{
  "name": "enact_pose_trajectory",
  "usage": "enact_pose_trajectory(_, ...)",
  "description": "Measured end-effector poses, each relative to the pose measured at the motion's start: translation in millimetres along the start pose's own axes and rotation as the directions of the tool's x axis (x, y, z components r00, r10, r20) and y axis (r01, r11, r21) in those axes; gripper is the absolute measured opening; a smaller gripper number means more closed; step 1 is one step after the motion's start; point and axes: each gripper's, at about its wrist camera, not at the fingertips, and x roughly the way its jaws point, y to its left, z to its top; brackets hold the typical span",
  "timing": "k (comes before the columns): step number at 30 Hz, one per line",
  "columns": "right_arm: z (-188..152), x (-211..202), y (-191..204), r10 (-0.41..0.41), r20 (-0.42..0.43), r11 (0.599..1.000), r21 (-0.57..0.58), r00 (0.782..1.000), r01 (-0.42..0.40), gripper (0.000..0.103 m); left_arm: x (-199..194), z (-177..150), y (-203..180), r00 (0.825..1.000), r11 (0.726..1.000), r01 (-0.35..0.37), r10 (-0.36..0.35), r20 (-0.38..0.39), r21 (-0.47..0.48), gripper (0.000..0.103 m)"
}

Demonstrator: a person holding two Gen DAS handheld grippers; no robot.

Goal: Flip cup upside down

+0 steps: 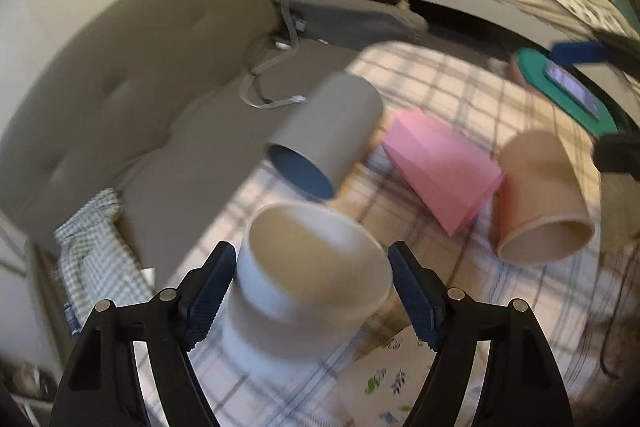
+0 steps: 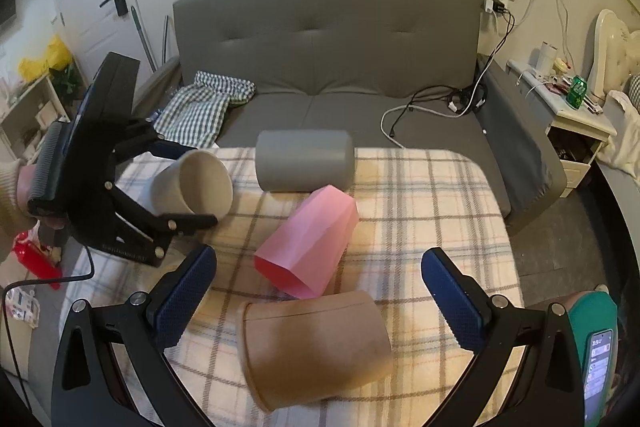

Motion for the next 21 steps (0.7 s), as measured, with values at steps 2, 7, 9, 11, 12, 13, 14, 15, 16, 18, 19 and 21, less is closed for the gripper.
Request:
enact_pose_trajectory(2,1.2,-12.1,1.2,0.005,0.015,1.0,0.001,1.0,-0.005,0.103,-19.2,2.7,1.9,0.999,0.998,-0.04,0.042,0.023,-0.056,0.079)
enact_pose_trajectory(7,2.5,-53.7,7.4,0.019,0.063,1.0,-0.006,0.998,-0.019,0.103,-73.0,0.8,-8.4,0.992,0.967,-0.1,0.115,0.051,-0.234,0.078)
enact_pose_trajectory(9,0.5,-70.7,9.1,0.026,0.082,1.0,-0.006,0.996,-0.025,0.103,-97.7,-4.6,-20.5,0.99,0.952,-0.106,0.128,0.061,-0.288,0.078)
enact_pose_trajectory(11,-2.4,-88.8,11.7,0.035,0.102,0.999,-0.01,0.994,-0.034,0.103,-118.5,-13.0,-33.8,0.989,0.938,-0.104,0.134,0.069,-0.332,0.078)
enact_pose_trajectory(12,-5.2,-100.5,13.5,0.04,0.115,0.999,-0.015,0.993,-0.039,0.103,-126.7,-15.5,-40.2,0.988,0.934,-0.11,0.141,0.067,-0.34,0.077)
enact_pose_trajectory(13,-7.0,-108.4,14.4,0.043,0.122,0.999,-0.018,0.992,-0.041,0.103,-134.9,-19.1,-48.6,0.986,0.931,-0.122,0.153,0.065,-0.345,0.077)
enact_pose_trajectory(14,-9.3,-116.7,15.8,0.047,0.13,0.999,-0.021,0.99,-0.045,0.103,-141.5,-22.5,-56.8,0.984,0.926,-0.134,0.165,0.061,-0.352,0.077)
enact_pose_trajectory(15,-12.8,-127.1,17.3,0.053,0.139,0.998,-0.027,0.989,-0.05,0.103,-148.2,-26.5,-65.0,0.984,0.923,-0.137,0.167,0.054,-0.359,0.077)
enact_pose_trajectory(16,-15.2,-133.4,18.4,0.056,0.144,0.998,-0.03,0.988,-0.052,0.103,-154.7,-31.1,-73.3,0.985,0.919,-0.131,0.162,0.052,-0.372,0.077)
enact_pose_trajectory(18,-21.3,-146.7,20.1,0.062,0.154,0.998,-0.039,0.986,-0.057,0.103,-163.5,-40.2,-86.2,0.99,0.907,-0.11,0.138,0.039,-0.406,0.077)
enact_pose_trajectory(19,-24.8,-153.2,20.5,0.065,0.158,0.997,-0.044,0.985,-0.059,0.103,-167.6,-47.3,-93.7,0.992,0.895,-0.098,0.121,0.024,-0.434,0.077)
enact_pose_trajectory(21,-31.2,-163.5,20.6,0.068,0.163,0.997,-0.05,0.984,-0.061,0.103,-172.4,-58.3,-108.3,0.996,0.882,-0.077,0.087,0.0,-0.465,0.077)
